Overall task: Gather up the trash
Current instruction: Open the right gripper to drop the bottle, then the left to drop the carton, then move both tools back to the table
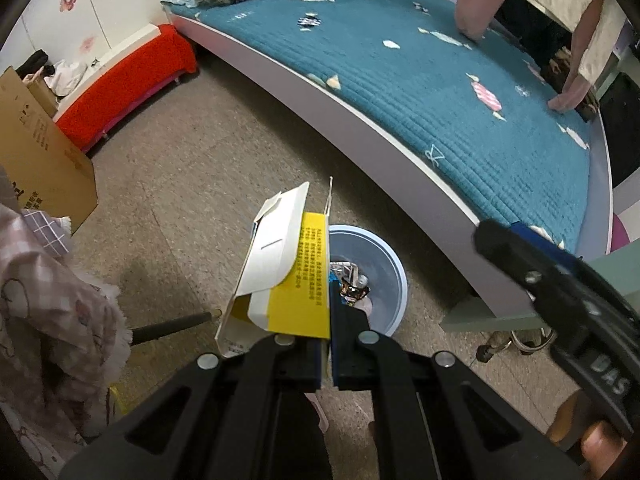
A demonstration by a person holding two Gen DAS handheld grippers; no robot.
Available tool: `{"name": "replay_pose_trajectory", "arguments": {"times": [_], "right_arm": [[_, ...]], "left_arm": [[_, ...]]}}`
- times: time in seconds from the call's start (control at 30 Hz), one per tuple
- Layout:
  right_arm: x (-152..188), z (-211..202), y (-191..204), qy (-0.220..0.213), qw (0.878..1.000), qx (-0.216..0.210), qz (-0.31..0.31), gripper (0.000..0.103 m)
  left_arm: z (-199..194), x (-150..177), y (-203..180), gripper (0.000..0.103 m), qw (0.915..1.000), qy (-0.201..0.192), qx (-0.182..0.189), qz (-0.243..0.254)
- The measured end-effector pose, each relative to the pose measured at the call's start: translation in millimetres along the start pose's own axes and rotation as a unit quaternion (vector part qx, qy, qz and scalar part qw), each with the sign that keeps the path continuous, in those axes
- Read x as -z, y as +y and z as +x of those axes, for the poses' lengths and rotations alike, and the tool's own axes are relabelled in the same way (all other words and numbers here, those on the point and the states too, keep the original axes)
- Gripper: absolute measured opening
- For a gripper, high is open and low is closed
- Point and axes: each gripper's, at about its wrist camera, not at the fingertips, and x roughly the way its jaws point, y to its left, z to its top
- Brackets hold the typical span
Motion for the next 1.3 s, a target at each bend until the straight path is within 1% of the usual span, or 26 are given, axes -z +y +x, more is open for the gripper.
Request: {"name": "replay_pose_trajectory", "arguments": {"times": [0.07, 0.17, 0.3, 0.33, 0.37, 0.4, 0.43, 0.47, 0.5, 0.57, 0.6, 0.73, 0.8, 0.9, 1.0, 1.1, 1.13, 1.2, 1.3], "right_arm": [[0, -8, -4, -0.012, 1.0, -0.001, 0.006, 0.057], [0, -16, -9, -0.026, 0.999, -0.004, 0.018, 0.057], [0, -20, -16, -0.035, 0.999, -0.008, 0.029, 0.058], [0, -20, -17, -0.035, 0.999, -0.007, 0.031, 0.058], [0, -20, -19, -0.035, 0.999, -0.006, 0.034, 0.058], [0, -20, -20, -0.035, 0.999, -0.005, 0.037, 0.058], [-1, -20, -22, -0.035, 0.999, -0.005, 0.039, 0.058], [-1, -21, -23, -0.034, 0.999, -0.005, 0.041, 0.059], [-1, -20, -25, -0.03, 0.999, -0.007, 0.041, 0.059], [0, -20, -26, -0.021, 0.999, -0.012, 0.047, 0.059], [0, -20, -27, -0.02, 0.999, -0.012, 0.048, 0.059], [2, -23, -26, -0.014, 0.998, -0.019, 0.05, 0.059], [3, -27, -18, -0.013, 0.999, -0.021, 0.043, 0.059], [3, -37, -4, -0.015, 0.999, -0.033, 0.031, 0.059], [3, -49, 13, -0.019, 0.999, -0.046, 0.017, 0.06], [1, -63, 36, -0.024, 0.998, -0.063, -0.003, 0.06], [1, -69, 47, -0.028, 0.997, -0.07, -0.012, 0.06], [1, -80, 69, -0.033, 0.996, -0.081, -0.035, 0.06], [3, -99, 106, -0.043, 0.991, -0.109, -0.067, 0.061]], "left_arm": [[3, -2, -4, 0.004, 1.0, 0.005, 0.007, 0.001], [4, -6, -10, 0.004, 0.9999, 0.004, 0.009, 0.005], [4, -13, -18, 0.005, 0.9998, -0.002, 0.019, 0.01], [4, -15, -19, 0.01, 0.9996, -0.005, 0.022, 0.014], [5, -16, -21, 0.018, 0.9995, -0.004, 0.026, 0.018], [6, -17, -22, 0.048, 0.9995, 0.0, 0.024, 0.018], [7, -16, -21, 0.074, 0.9999, -0.002, 0.007, 0.013], [5, -15, -19, 0.076, 0.9999, -0.012, -0.006, 0.008], [3, -15, -17, 0.076, 0.9998, -0.017, -0.005, 0.005], [4, -13, -13, 0.076, 1.0, -0.004, 0.003, 0.0], [4, -11, -10, 0.076, 1.0, 0.002, 0.003, -0.006], [-3, -4, -6, 0.076, 1.0, 0.005, -0.002, -0.008], [-10, -1, -5, 0.076, 1.0, 0.002, -0.005, -0.008], [-30, 6, 0, 0.076, 0.9998, -0.013, -0.008, -0.016], [-60, 15, 7, 0.076, 0.999, -0.038, -0.015, -0.019], [-100, 25, 19, 0.076, 0.9963, -0.075, -0.038, -0.016], [-112, 28, 23, 0.076, 0.9953, -0.086, -0.04, -0.018], [-143, 38, 37, 0.076, 0.9921, -0.115, -0.042, -0.027], [-185, 54, 55, 0.077, 0.9858, -0.155, -0.055, -0.033]]}}
